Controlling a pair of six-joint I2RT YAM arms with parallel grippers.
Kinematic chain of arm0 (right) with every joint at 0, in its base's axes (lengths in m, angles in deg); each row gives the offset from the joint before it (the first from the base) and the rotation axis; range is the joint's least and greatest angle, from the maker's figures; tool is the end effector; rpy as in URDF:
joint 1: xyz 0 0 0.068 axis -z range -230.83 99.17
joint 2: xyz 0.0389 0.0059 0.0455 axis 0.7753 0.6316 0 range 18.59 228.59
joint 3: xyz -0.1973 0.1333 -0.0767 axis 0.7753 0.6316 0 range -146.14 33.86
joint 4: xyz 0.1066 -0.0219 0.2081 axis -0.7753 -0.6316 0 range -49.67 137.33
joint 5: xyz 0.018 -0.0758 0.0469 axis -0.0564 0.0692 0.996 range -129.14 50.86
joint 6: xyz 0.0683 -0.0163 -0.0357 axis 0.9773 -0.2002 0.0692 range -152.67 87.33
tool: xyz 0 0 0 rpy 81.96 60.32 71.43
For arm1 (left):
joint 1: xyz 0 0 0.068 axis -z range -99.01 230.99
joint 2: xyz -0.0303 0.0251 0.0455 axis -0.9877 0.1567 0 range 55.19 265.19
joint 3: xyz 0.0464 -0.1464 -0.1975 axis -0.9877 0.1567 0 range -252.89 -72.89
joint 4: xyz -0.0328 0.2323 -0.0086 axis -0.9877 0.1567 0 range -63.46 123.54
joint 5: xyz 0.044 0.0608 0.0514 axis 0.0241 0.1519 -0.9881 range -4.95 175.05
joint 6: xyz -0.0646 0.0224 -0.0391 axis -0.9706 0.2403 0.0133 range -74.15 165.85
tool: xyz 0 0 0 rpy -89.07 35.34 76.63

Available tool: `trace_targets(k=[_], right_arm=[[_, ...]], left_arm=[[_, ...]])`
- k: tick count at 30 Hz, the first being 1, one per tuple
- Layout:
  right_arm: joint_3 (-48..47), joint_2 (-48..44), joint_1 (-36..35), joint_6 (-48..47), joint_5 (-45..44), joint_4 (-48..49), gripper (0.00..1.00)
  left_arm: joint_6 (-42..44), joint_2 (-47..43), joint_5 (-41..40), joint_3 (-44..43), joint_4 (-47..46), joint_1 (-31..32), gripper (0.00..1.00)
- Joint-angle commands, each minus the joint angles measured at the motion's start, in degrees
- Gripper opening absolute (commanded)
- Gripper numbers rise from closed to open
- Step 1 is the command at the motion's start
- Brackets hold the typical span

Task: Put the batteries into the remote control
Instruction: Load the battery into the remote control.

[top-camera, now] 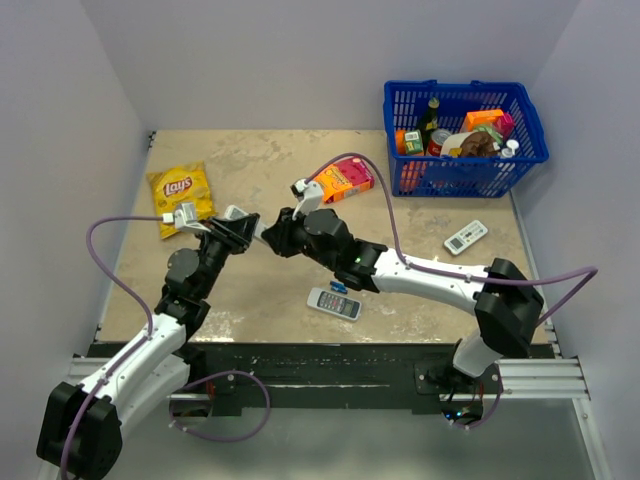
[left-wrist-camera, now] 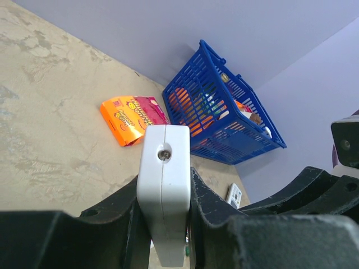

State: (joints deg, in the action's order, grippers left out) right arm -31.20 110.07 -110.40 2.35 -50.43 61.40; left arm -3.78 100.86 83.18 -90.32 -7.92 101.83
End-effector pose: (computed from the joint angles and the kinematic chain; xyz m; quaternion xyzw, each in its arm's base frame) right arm 0.2057 0.3241 0.2813 -0.1045 0.7707 0.4066 0.4794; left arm 0.1985 -0.0733 0.2515 -0.1776 0.6436 -0.4205 0.6143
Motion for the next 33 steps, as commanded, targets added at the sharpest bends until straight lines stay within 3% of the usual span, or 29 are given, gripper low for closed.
trace_targets(k=[1,14,24,33], right_arm=[[-2.79,0.71,-0.55,1.01,-0.58,1.67,0.2],[-2.8,4.67,-0.63,0.83,1.36,-0.97,0.15],[2.56,4.84,-1.16,1.36,1.62,4.57,0.12],[4.41,6.51,-1.42,0.22,1.54,4.39,0.12]], left_arm=[[1.81,-1.37,-0.42,-0.67,-4.21,0.69,0.0],[2.61,-5.06,-3.23,-0.24,-5.97,0.78,0.0],[-4.68,-6.64,-6.57,2.49,-11.42,0.78,0.0],[-5.92,-9.19,-8.33,1.88,-12.04,0.78,0.0]])
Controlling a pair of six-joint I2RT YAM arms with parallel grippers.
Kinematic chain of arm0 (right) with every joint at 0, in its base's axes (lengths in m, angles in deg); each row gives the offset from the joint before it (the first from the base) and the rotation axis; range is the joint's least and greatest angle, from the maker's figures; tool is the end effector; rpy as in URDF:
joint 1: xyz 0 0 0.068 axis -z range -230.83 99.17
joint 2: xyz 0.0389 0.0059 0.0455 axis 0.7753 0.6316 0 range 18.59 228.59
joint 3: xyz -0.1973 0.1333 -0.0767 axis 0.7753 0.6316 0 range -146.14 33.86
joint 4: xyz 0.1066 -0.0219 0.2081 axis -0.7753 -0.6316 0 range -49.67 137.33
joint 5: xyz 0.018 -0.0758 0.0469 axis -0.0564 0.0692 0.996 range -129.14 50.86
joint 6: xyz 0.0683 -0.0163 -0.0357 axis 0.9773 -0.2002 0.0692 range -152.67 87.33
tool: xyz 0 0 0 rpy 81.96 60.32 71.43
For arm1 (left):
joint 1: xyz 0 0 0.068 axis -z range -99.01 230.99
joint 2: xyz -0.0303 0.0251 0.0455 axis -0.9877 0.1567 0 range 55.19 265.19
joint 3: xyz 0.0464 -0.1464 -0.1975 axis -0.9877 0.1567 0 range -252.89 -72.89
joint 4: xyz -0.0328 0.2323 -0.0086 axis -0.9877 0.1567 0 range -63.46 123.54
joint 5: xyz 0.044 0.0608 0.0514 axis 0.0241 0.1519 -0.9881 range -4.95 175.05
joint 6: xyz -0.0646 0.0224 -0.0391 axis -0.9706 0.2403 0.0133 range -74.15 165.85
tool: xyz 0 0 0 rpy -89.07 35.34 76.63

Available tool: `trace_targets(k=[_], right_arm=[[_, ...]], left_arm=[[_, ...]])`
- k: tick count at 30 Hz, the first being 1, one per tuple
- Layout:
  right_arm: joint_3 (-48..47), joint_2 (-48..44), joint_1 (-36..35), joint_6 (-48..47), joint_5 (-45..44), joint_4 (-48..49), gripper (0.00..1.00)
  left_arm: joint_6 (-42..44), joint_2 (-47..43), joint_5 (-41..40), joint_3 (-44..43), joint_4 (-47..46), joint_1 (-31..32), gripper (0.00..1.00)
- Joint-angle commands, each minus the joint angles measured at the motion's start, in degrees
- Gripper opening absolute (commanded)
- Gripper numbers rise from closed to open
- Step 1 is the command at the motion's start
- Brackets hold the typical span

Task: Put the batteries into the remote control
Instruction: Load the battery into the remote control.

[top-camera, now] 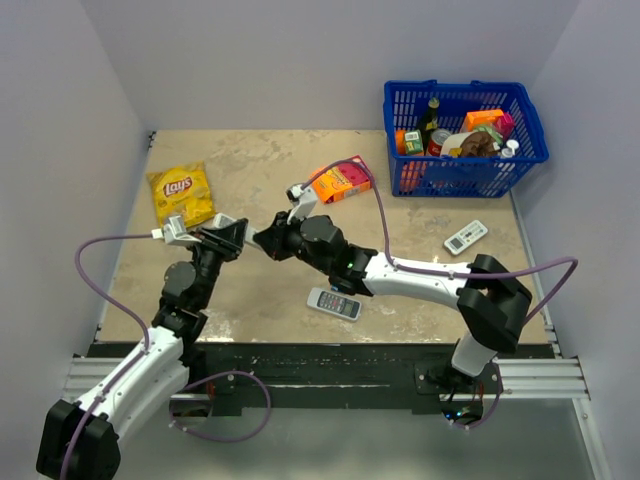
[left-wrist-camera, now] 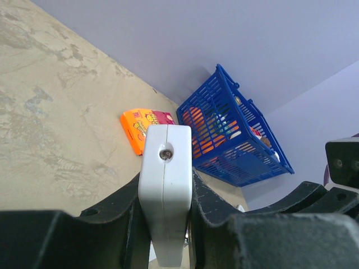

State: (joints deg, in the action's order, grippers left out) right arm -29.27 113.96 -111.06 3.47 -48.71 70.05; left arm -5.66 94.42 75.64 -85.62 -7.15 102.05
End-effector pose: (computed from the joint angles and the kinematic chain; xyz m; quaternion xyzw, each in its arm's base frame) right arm 0.2064 0.3383 0.2649 -0.1060 0.7552 0.4374 0.4766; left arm 0.1847 -0.0593 0.2405 -0.2324 0.6199 -0.3987 0.6347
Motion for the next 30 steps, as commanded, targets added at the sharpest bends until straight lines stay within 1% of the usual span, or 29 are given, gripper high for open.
trace_targets(k=[1,9,18,21,25,30], right_arm=[[3.01,2.63,-0.86,-1.59,-0.19,-4.0,0.12],[3.9,4.29,-1.47,-5.81,1.39,-4.0,0.11],[4.77,5.09,-1.65,-7.4,0.16,-4.62,0.11],[4.78,5.09,-1.82,-7.4,1.38,-3.65,0.11],[4.86,3.25,-1.74,-7.49,2.71,-2.86,0.11],[3.98,-0.88,-1.74,-9.07,0.87,-7.33,0.13]], left_arm=[[-3.95,-2.92,-0.79,-3.26,-12.28,0.47,0.0],[-3.6,-2.75,-1.05,-5.99,-9.29,0.47,0.0],[-1.67,-3.8,-2.28,-8.01,-6.83,0.47,0.0],[-2.02,-2.67,-0.97,-7.84,-8.13,0.39,0.0],[-1.67,-0.82,2.72,-7.75,-9.29,0.39,0.0],[0.0,-1.16,4.57,-6.78,-6.57,0.47,0.0]])
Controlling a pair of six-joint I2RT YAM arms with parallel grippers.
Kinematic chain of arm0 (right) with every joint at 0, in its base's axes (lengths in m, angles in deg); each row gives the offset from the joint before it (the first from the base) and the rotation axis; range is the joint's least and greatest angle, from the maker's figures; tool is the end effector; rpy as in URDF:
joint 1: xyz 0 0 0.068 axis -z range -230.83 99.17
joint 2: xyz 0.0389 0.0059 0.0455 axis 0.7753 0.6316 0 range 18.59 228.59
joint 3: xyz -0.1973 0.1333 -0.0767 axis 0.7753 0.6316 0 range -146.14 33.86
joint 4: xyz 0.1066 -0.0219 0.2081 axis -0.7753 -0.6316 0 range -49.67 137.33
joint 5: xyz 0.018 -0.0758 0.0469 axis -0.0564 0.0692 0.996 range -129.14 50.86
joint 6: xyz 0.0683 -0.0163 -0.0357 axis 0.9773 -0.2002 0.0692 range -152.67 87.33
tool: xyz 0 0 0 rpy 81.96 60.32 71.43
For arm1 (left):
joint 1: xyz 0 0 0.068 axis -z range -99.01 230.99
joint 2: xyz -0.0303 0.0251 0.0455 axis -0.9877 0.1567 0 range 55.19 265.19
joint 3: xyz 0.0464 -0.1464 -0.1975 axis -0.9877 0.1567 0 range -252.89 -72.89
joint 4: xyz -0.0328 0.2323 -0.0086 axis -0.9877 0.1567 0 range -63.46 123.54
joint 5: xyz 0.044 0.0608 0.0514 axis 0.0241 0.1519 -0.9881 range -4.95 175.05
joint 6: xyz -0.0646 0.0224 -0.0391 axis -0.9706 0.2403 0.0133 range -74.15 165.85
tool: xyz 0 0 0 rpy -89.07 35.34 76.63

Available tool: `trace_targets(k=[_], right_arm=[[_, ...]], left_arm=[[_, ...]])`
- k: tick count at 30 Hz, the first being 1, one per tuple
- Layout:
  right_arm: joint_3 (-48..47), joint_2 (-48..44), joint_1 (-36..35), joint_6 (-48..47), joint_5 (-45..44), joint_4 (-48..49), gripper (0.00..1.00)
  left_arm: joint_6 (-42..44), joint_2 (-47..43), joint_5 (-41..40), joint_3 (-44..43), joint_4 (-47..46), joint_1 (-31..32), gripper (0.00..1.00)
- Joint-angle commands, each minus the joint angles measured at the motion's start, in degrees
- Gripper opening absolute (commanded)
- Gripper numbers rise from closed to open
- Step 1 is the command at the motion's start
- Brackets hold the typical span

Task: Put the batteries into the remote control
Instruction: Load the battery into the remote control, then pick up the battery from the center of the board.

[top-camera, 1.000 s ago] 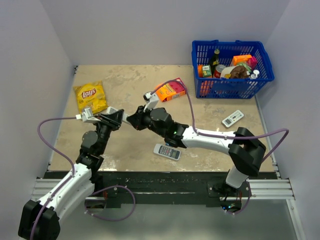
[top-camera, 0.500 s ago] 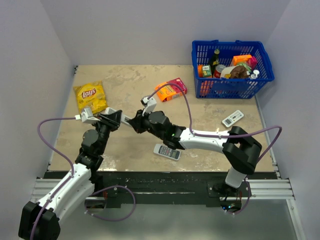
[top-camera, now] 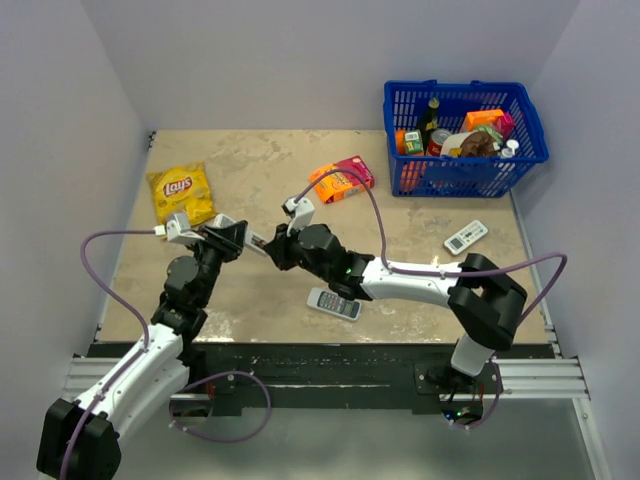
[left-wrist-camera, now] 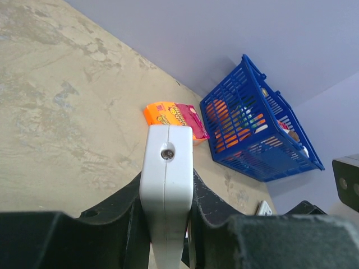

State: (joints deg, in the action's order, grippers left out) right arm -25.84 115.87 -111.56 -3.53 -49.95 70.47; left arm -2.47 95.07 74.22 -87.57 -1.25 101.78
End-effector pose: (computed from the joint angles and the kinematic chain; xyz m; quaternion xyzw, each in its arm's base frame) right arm 0.2039 0.3379 0.2326 -0.1586 0.7728 0.3781 0.4843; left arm 0.1886 -0.0581 0.2363 -0.2298 0.6519 -0.3545 0.6297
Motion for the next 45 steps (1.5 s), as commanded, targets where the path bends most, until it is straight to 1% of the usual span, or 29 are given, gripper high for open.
trace_targets(k=[1,5,10,14,16,19,21,25,26,28,30,34,36,41,42,44,45], right_arm=[[0.73,-3.49,-1.23,-2.34,1.76,-8.02,0.14],[1.08,-6.3,-0.97,-3.74,0.88,-10.21,0.17],[2.05,-13.68,-0.97,-6.11,-0.35,-13.46,0.21],[1.96,-17.55,-0.53,-8.05,-2.46,-17.77,0.27],[2.75,-19.74,-0.01,-8.49,-2.9,-19.61,0.36],[3.28,-21.68,1.75,-8.84,-3.87,-22.96,0.41],[3.63,-22.04,4.21,-8.5,-3.44,-27.94,0.46],[5.38,-22.65,11.76,-8.14,-0.88,-33.15,0.5],[5.73,-22.92,14.56,-8.31,-0.88,-33.94,0.5],[5.56,-22.4,18.43,-9.72,-0.79,-37.01,0.51],[4.51,-20.65,20.55,-10.94,-0.97,-40.51,0.51],[3.89,-16.25,25.39,-13.23,0.43,-42.12,0.52],[3.28,-14.14,26.01,-13.94,1.14,-42.29,0.51],[0.12,-7.02,26.1,-15.43,2.72,-43.35,0.5],[-0.32,-5.97,26.01,-15.52,2.29,-43.79,0.47],[-1.64,-3.59,26.1,-16.05,2.98,-44.31,0.45],[-1.91,-3.15,26.01,-16.05,3.6,-44.14,0.41]], left_arm=[[-3.19,-2.17,6.26,-4.4,-12.55,0.74,0.0],[-3.02,-3.58,7.05,-3.87,-10.45,0.65,0.0],[-2.13,-2.88,9.94,-4.57,-6.58,0.39,0.0],[-1.96,-2.61,11.78,-4.48,-5.87,0.3,0.0],[-1.08,-2.61,12.32,-4.83,-4.03,0.3,0.0],[1.29,-3.05,12.94,-5.89,-0.34,0.21,0.0],[2.96,-3.31,13.29,-6.5,2.29,0.3,0.0],[6.12,-2.97,16.62,-7.12,5.72,0.03,0.0],[7.08,-2.35,17.41,-7.21,6.17,0.03,0.0],[8.14,-1.65,19.78,-7.21,7.13,-0.14,0.0],[9.64,-0.42,21.19,-6.95,7.75,-0.32,0.0],[10.61,1.17,24.18,-5.28,5.92,-0.93,0.0],[9.65,1.87,24.98,-2.47,1.37,-1.02,0.0],[9.9,4.41,25.33,2.8,-5.07,-1.11,0.0],[10.17,4.85,25.16,3.33,-6.65,-1.2,0.0],[10.69,5.47,25.24,3.78,-6.31,-1.2,0.0],[10.96,5.39,25.42,3.78,-5.96,-1.28,0.0]])
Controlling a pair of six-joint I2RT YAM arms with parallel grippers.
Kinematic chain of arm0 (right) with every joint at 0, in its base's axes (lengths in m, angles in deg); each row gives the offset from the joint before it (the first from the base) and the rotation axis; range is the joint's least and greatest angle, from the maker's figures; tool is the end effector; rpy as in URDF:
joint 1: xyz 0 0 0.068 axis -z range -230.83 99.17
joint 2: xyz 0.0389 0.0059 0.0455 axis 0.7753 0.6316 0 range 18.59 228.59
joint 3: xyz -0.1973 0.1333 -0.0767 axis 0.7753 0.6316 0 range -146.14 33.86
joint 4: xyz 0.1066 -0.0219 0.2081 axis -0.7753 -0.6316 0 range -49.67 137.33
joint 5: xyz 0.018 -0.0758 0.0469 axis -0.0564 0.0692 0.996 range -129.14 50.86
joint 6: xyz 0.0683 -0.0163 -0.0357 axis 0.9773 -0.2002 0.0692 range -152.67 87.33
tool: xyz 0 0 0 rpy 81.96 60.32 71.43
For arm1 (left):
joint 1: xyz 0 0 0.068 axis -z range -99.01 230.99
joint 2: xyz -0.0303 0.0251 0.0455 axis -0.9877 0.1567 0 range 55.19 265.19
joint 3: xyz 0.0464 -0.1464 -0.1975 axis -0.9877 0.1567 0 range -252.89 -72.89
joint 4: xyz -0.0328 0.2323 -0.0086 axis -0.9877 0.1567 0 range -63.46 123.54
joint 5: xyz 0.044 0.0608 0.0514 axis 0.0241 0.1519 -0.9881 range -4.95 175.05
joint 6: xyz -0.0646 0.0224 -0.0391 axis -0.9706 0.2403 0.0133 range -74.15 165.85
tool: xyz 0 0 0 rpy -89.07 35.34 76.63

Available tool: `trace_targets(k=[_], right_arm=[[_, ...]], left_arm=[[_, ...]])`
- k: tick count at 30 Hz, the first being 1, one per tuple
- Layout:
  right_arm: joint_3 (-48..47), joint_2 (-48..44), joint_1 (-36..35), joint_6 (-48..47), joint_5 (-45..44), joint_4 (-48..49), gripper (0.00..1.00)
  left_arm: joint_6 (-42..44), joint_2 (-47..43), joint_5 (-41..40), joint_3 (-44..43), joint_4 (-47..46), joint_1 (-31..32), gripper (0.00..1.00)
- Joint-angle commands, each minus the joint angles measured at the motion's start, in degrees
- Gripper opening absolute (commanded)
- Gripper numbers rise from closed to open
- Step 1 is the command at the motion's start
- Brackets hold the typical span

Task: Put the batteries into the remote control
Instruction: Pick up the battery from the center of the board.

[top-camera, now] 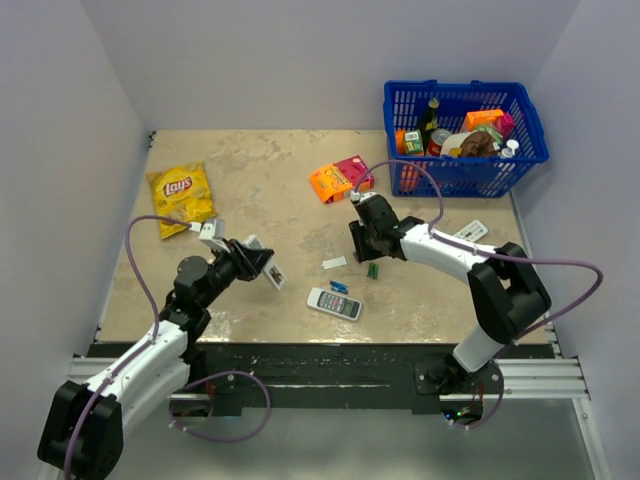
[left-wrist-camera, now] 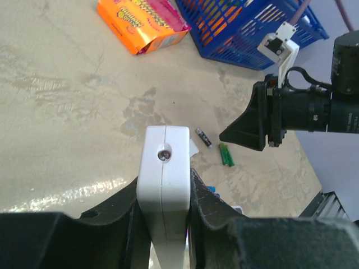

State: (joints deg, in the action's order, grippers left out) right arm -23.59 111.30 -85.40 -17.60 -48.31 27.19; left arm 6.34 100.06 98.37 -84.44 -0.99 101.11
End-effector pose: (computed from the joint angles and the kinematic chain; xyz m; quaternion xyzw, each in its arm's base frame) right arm 0.2716 0.1741 0.1619 -0.1377 0.9420 0.0552 0.3011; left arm 0.1846 -0.0843 0.2005 -0.0473 0.7395 -0.4058 0.5351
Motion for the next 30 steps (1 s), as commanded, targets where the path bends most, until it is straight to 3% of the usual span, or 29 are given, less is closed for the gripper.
trace_targets(k=[1,19,23,26,30], right_arm=[[-4.51,1.95,-0.15,-1.97,2.14,-0.86,0.39],[-9.17,10.83,-0.32,0.04,3.37,-3.68,0.32],[-9.78,11.88,-0.24,1.36,1.09,-5.95,0.23],[-9.44,11.8,-0.33,3.56,0.38,-6.93,0.11],[-7.68,10.22,-0.32,7.33,-0.32,-6.49,0.05]], left_arm=[[2.41,0.14,1.18,0.74,-5.96,-0.61,0.0],[3.12,-4.95,-2.25,1.0,-1.12,-0.52,0.0],[3.12,-6.01,-2.77,1.09,-0.69,-0.34,0.0],[2.94,-6.98,-3.12,1.36,0.01,-0.26,0.0],[2.86,-8.12,-3.57,1.53,0.54,-0.17,0.0]])
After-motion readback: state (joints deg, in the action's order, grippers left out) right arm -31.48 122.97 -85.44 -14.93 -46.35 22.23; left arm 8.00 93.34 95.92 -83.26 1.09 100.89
